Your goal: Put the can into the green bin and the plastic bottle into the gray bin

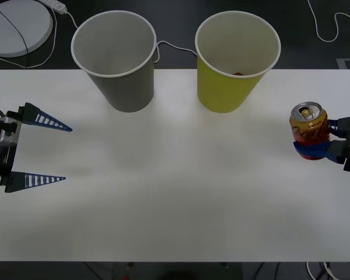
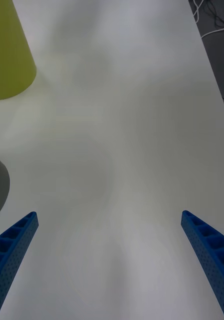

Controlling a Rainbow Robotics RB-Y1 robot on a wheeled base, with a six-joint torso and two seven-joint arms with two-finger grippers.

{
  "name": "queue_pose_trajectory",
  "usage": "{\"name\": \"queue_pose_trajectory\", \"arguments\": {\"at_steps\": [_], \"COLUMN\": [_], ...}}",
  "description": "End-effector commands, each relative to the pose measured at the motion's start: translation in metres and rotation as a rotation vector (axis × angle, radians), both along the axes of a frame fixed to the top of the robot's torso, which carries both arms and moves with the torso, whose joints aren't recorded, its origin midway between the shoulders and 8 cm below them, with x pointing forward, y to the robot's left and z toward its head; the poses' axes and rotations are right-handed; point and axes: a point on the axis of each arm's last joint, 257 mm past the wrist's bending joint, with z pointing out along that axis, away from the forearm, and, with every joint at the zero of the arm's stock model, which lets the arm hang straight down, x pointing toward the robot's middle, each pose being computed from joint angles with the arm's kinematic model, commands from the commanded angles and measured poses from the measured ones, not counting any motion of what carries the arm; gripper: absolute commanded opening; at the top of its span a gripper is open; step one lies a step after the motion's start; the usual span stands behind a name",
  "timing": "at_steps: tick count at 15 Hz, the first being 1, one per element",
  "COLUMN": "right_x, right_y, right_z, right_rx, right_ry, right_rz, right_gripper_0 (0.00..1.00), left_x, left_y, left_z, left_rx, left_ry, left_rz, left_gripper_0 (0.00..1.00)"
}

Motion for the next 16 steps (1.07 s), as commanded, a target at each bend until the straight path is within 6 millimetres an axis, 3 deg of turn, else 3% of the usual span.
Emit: {"name": "queue_pose_trajectory", "arguments": {"at_steps": [1, 8, 12, 16], "right_x": [-0.010, -0.009, 0.015, 0.036], "right_y": [0.004, 0.017, 0.036, 0.058], "right_z": [0.020, 0.088, 0.145, 0.168], "right_rx": [-0.009, -0.088, -0.098, -0.146], "right_ry": [0.062, 0.185, 0.158, 0.142], "right_rz": [-0.005, -0.022, -0.107, -0.150], "right_gripper_0": [0.00, 0.00, 0.00, 0.00], "left_x": [0.000, 0.000, 0.000, 0.000], "left_y": [0.000, 0.000, 0.000, 0.000], "left_z": [0.000, 0.000, 0.000, 0.000], "left_rx": [0.000, 0.000, 0.000, 0.000], "left_ry": [0.000, 0.000, 0.000, 0.000], "left_rz": [0.000, 0.000, 0.000, 0.000], "left_gripper_0": [1.00, 1.00, 1.00, 1.00]}}
